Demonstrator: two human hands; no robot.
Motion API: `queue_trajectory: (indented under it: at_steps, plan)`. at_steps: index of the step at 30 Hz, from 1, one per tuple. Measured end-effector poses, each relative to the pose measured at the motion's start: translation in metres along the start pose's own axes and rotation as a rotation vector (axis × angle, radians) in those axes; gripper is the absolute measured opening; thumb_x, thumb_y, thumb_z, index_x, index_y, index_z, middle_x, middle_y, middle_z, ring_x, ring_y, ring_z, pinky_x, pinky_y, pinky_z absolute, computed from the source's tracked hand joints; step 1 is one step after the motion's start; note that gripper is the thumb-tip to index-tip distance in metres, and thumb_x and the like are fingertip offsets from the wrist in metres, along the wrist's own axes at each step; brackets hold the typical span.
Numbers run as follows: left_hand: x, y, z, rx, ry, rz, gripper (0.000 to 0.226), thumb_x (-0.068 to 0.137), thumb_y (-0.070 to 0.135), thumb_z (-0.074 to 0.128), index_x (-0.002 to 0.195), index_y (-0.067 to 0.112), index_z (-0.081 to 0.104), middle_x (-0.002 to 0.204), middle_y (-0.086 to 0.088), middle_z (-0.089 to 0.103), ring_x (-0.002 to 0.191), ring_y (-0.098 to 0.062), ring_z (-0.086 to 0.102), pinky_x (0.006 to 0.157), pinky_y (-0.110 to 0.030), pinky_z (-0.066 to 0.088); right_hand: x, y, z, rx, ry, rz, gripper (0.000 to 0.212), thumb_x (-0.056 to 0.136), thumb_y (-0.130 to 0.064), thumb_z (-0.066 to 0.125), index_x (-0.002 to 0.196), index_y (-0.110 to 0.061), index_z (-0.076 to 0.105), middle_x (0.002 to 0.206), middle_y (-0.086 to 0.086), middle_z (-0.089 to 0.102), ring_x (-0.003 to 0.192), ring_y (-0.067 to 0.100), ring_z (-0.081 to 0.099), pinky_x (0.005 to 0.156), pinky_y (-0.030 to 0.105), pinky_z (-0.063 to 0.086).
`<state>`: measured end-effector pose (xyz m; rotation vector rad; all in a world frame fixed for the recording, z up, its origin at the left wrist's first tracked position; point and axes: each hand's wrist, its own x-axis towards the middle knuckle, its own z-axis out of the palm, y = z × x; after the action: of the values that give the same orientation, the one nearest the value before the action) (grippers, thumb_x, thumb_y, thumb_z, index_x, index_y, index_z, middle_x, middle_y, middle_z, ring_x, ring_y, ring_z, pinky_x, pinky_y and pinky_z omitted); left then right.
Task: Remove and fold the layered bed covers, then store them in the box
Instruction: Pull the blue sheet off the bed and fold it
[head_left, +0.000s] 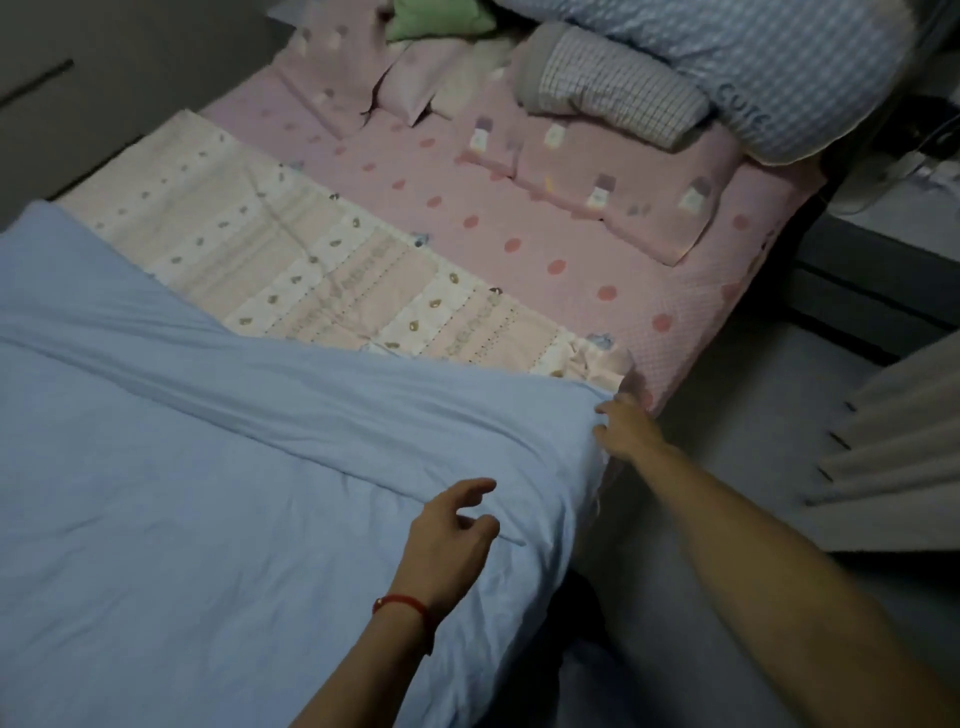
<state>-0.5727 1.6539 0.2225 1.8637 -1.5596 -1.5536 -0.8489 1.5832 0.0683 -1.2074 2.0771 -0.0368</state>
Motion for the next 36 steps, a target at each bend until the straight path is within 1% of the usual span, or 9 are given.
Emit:
queue_trajectory:
  at_steps: [5,9,11,14,17,26,29,34,36]
  plan:
    - [0.049,0.027,0.022,-0.024,0.055,-0.083,0.039,0.090,0.013,0.059,0.121,0.035,0.067,0.120,0.007,0.065,0.095,-0.010,0.067,0.083,-0.035,0.061,0.093,0.033,0.002,-0.149,-0.168,-0.009,0.067,0.082,-0.054,0.043,0.140,-0.025,0.058,0.161,0.007,0.028,0.138,0.033,0.039,0.118,0.045,0.033]
    - [0.061,0.029,0.026,-0.040,0.081,-0.140,0.038,0.091,0.011,0.057,0.120,0.034,0.066,0.119,0.007,0.064,0.098,-0.007,0.066,0.082,-0.035,0.061,0.106,0.036,0.008,-0.185,-0.149,-0.034,0.041,0.095,-0.026,0.055,0.136,-0.022,0.063,0.153,0.016,0.032,0.133,0.037,0.045,0.115,0.043,0.038]
    - [0.058,0.022,0.026,-0.039,0.100,-0.187,0.037,0.091,0.011,0.056,0.118,0.034,0.066,0.116,0.007,0.065,0.099,-0.008,0.066,0.082,-0.036,0.061,0.106,0.039,0.009,-0.130,-0.084,-0.022,0.038,0.095,-0.020,0.057,0.131,-0.010,0.065,0.143,0.018,0.047,0.123,0.038,0.055,0.105,0.042,0.047]
    - [0.045,0.006,0.023,-0.041,0.110,-0.283,0.035,0.091,0.010,0.055,0.117,0.031,0.066,0.113,0.004,0.067,0.099,-0.012,0.067,0.083,-0.040,0.061,0.090,0.040,0.011,-0.083,0.043,-0.054,0.021,0.096,-0.014,0.058,0.102,0.001,0.072,0.106,0.020,0.069,0.095,0.037,0.068,0.077,0.040,0.055]
    - [0.032,-0.009,0.022,-0.030,0.109,-0.356,0.033,0.091,0.013,0.053,0.115,0.031,0.066,0.109,0.002,0.069,0.096,-0.018,0.069,0.084,-0.043,0.060,0.044,0.026,0.010,-0.138,0.068,-0.207,0.023,0.098,-0.019,0.057,0.080,-0.008,0.066,0.084,0.008,0.061,0.074,0.028,0.062,0.063,0.035,0.048]
    - [-0.015,-0.061,0.008,-0.361,0.239,-0.611,0.024,0.098,0.026,0.059,0.118,0.013,0.061,0.107,-0.011,0.066,0.090,-0.023,0.066,0.074,-0.038,0.061,-0.136,-0.079,0.079,-0.306,-0.490,-0.916,0.020,0.101,-0.035,0.053,0.099,-0.022,0.067,0.097,-0.003,0.060,0.086,0.015,0.060,0.081,0.027,0.049]
    - [-0.046,-0.096,-0.004,-0.381,0.235,-0.656,0.021,0.097,0.034,0.062,0.098,0.012,0.060,0.104,-0.013,0.066,0.091,-0.028,0.069,0.066,-0.036,0.062,-0.196,-0.098,0.103,-0.299,-0.653,-1.012,0.017,0.098,-0.031,0.059,0.102,-0.020,0.070,0.100,0.002,0.068,0.088,0.015,0.064,0.084,0.029,0.054]
    - [-0.118,-0.180,-0.030,-0.251,0.346,-0.655,0.029,0.084,0.017,0.071,0.070,0.014,0.046,0.070,-0.014,0.051,0.063,-0.025,0.057,0.060,-0.046,0.063,-0.276,-0.116,0.161,-0.296,-0.798,-1.085,0.017,0.094,-0.031,0.060,0.094,-0.018,0.072,0.089,0.000,0.071,0.080,0.014,0.066,0.083,0.037,0.057]
    - [-0.162,-0.224,-0.048,-0.228,0.357,-0.645,0.034,0.084,0.016,0.072,0.066,0.015,0.044,0.065,-0.013,0.051,0.059,-0.025,0.059,0.058,-0.040,0.062,-0.316,-0.126,0.194,-0.335,-0.799,-1.089,0.020,0.093,-0.033,0.060,0.092,-0.017,0.073,0.089,0.001,0.072,0.079,0.015,0.065,0.083,0.040,0.057]
